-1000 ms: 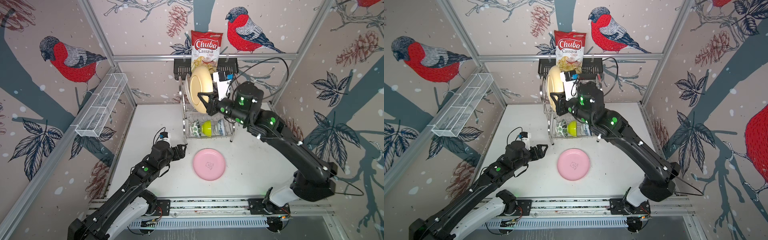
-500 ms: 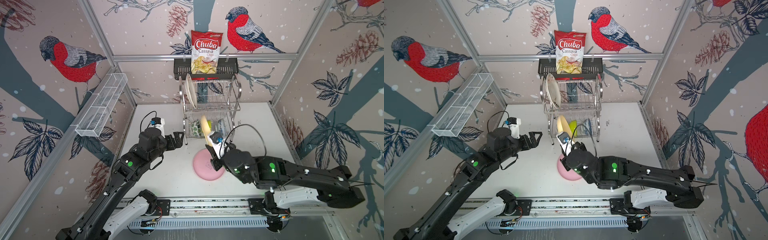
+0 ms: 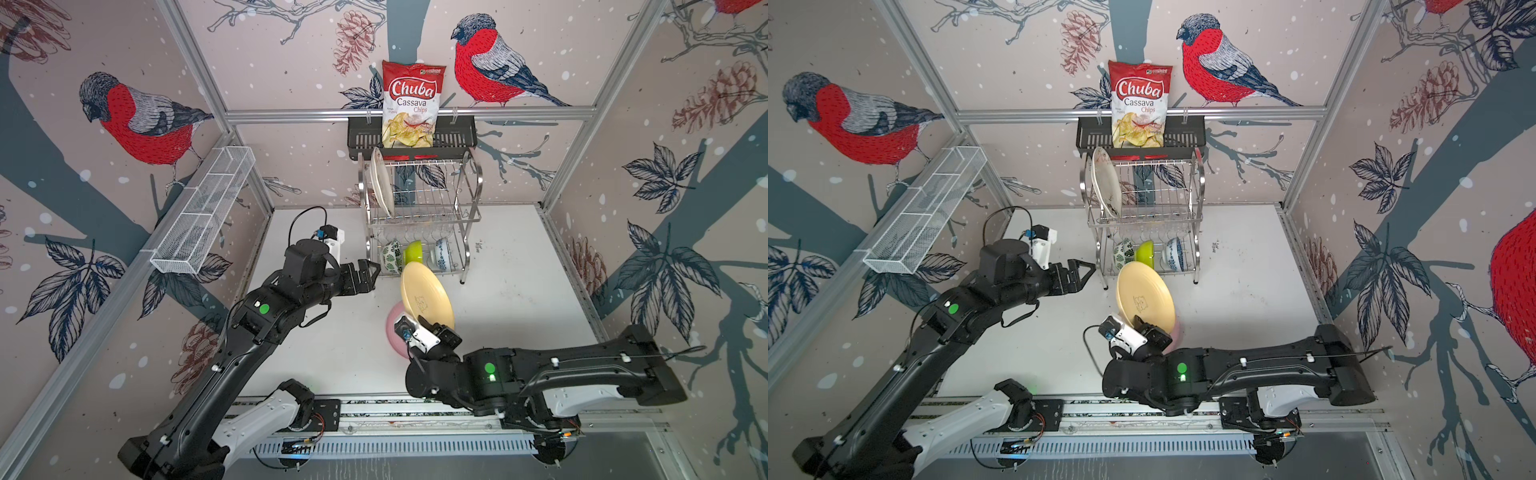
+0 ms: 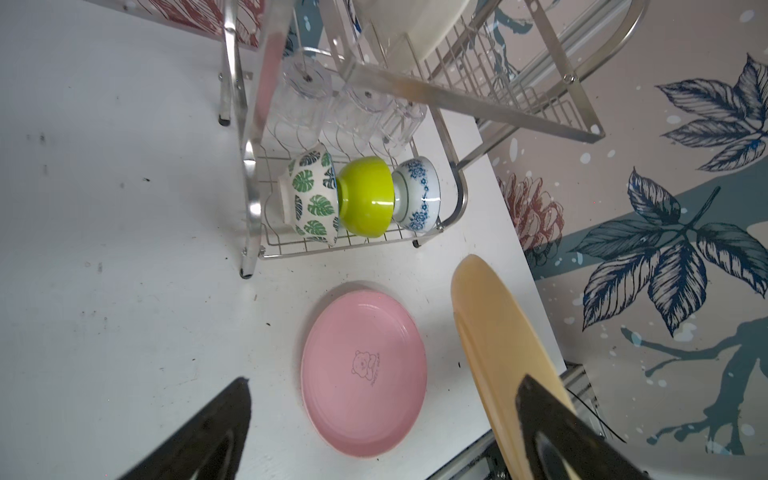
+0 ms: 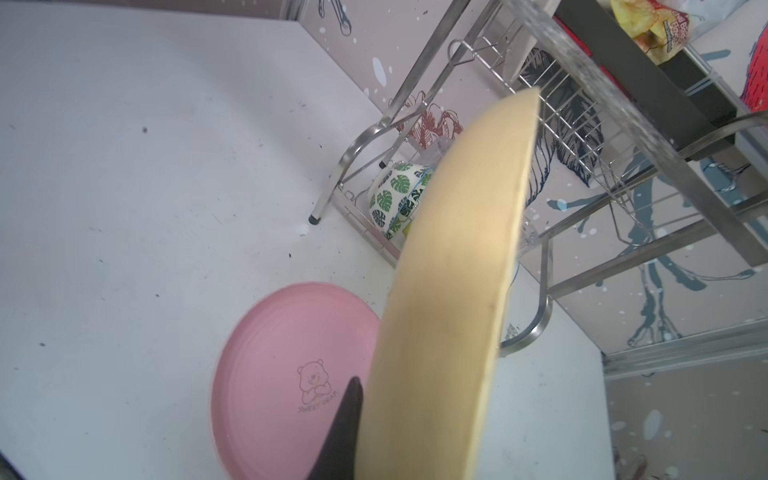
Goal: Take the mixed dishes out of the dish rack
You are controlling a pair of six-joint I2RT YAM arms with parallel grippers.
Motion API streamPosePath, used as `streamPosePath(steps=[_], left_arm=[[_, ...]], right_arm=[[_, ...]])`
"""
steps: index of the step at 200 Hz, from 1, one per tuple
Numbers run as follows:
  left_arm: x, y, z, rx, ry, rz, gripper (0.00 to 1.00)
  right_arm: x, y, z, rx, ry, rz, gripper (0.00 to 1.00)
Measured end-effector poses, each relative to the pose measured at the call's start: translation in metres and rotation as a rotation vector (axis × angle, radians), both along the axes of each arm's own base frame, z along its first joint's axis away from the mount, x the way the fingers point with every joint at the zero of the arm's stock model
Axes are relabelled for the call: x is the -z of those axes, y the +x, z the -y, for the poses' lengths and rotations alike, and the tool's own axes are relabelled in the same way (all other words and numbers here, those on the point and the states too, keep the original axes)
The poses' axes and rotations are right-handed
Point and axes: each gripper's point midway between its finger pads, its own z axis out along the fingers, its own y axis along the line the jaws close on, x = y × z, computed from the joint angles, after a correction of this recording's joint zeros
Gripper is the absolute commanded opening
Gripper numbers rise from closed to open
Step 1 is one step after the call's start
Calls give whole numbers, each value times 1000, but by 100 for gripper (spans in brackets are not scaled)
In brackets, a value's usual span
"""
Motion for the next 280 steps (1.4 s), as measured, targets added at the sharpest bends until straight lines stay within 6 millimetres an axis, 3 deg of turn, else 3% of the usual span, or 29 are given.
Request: streamPosePath(steps=[44, 99, 113, 129, 140, 182, 226, 280], left_arm=[[18, -5, 16, 82, -21, -58, 93], [90, -12, 21, 123, 31, -216, 75], [107, -16, 23, 133, 39, -257, 64], [117, -17, 25, 146, 30, -277, 38], [120, -19, 29, 164, 17, -285, 26], [115, -9, 35, 143, -32, -254, 0], [112, -4, 35, 127, -59, -227, 0], [119, -16, 37, 172, -62, -239, 0]], right_arm=[[32, -4, -24, 5, -172, 83, 0], [51, -8, -47, -43, -295, 160, 0], [51, -8, -53, -56, -310, 175, 0], [57, -7, -55, -69, -356, 186, 0], [60, -6, -56, -80, -395, 193, 0], [61, 2, -60, -60, -397, 195, 5], [60, 9, -61, -44, -406, 192, 27], [54, 4, -86, -95, -262, 73, 47]])
